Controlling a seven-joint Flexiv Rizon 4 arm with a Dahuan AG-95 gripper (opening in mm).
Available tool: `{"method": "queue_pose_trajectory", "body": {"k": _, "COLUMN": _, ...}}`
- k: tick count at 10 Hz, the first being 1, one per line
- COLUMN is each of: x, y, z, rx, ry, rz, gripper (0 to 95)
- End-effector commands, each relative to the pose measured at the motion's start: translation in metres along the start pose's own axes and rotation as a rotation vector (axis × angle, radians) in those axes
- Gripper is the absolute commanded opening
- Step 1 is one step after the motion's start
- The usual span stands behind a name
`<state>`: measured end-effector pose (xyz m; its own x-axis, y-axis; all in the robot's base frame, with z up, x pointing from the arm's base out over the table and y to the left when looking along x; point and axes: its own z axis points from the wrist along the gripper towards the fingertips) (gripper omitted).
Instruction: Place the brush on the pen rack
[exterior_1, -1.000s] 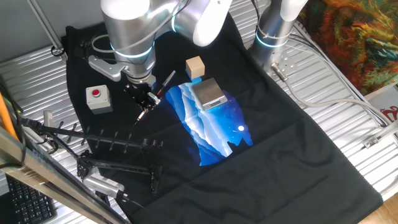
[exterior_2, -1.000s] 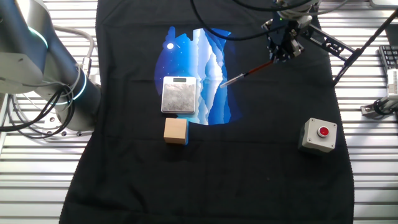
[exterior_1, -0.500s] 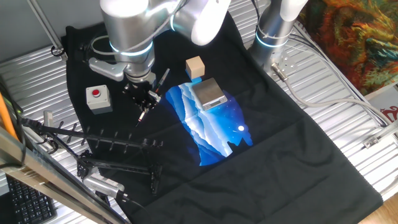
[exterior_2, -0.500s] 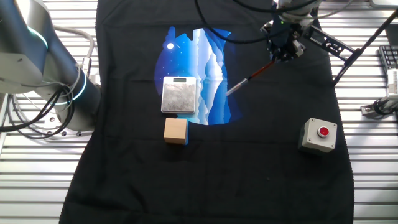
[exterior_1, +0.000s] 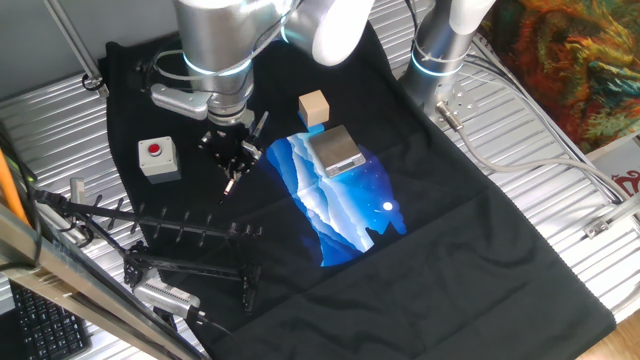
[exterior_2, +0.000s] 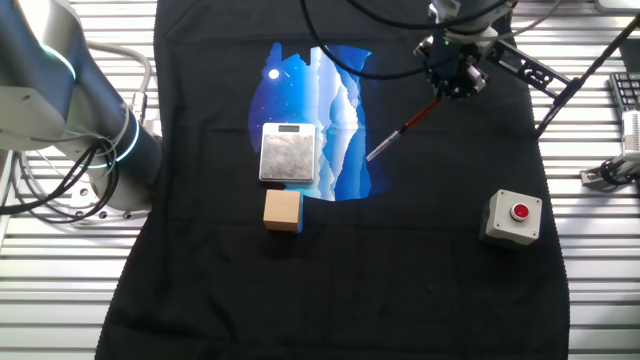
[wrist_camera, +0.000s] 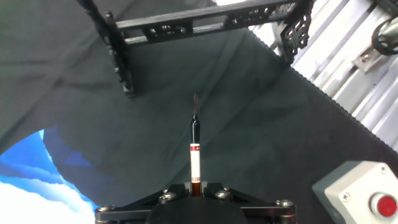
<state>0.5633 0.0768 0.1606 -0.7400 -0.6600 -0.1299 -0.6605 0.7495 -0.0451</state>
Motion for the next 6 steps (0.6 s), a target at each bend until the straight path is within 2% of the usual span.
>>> {"method": "queue_pose_trajectory", "body": {"k": 1, "x": 0.0000, "y": -0.0005, "z": -0.0003, "rx": -0.012, "ry": 0.048, "rz": 0.014, "gripper": 0.0}}
{"method": "queue_pose_trajectory", "body": {"k": 6, "x": 0.0000, "y": -0.0005, "z": -0.0003, "rx": -0.027, "ry": 0.061, "rz": -0.005, "gripper": 0.0}}
